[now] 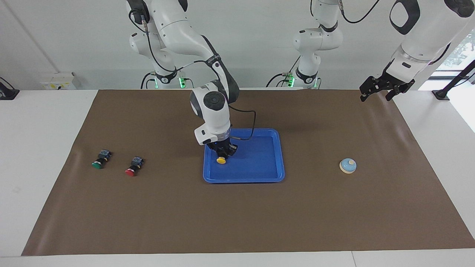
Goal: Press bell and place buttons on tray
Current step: 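Carry the yellow button with the right gripper into the blue tray, then move the right gripper back and grasp the red button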
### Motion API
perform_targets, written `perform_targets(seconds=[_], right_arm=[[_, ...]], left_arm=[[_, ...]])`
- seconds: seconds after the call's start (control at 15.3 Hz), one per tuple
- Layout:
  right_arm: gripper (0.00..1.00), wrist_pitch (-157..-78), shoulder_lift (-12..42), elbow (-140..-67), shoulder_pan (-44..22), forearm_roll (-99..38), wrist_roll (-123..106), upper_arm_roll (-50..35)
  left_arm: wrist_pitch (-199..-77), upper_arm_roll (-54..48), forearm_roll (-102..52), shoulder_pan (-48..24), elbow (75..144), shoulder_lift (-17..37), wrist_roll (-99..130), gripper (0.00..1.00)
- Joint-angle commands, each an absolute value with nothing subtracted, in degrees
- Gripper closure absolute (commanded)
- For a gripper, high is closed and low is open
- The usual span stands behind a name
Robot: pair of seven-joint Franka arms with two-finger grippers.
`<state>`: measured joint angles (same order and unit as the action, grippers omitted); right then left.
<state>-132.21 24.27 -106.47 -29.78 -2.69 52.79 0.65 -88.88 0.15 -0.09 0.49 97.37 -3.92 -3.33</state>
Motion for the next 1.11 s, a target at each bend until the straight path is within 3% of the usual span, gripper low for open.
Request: perform_targets(seconds=[0.0, 0.39, 0.79, 1.05], right_arm=[[0.00, -132.1, 23.6, -106.5, -29.4, -3.5, 56.9, 0.4], [0.00, -116.3, 19.3, -98.4, -23.3, -2.7, 55.0, 1.2], [0.00, -107.4, 14.3, -99.9, -10.0, -2.5, 31.9, 1.3], [0.00, -109.0, 12.7, -104.9, -2.3, 0.9, 19.3, 1.4]], left_arm=[[-88.1, 0.2, -0.7, 0.7, 96.9, -4.2, -3.8, 0.00], [-88.1, 0.2, -0.7, 0.7, 96.9, -4.2, -3.8, 0.00], [-88.1, 0.2, -0.7, 0.7, 96.9, -4.2, -3.8, 0.00], [-88.1, 0.2, -0.7, 0.7, 96.9, -4.2, -3.7, 0.00]])
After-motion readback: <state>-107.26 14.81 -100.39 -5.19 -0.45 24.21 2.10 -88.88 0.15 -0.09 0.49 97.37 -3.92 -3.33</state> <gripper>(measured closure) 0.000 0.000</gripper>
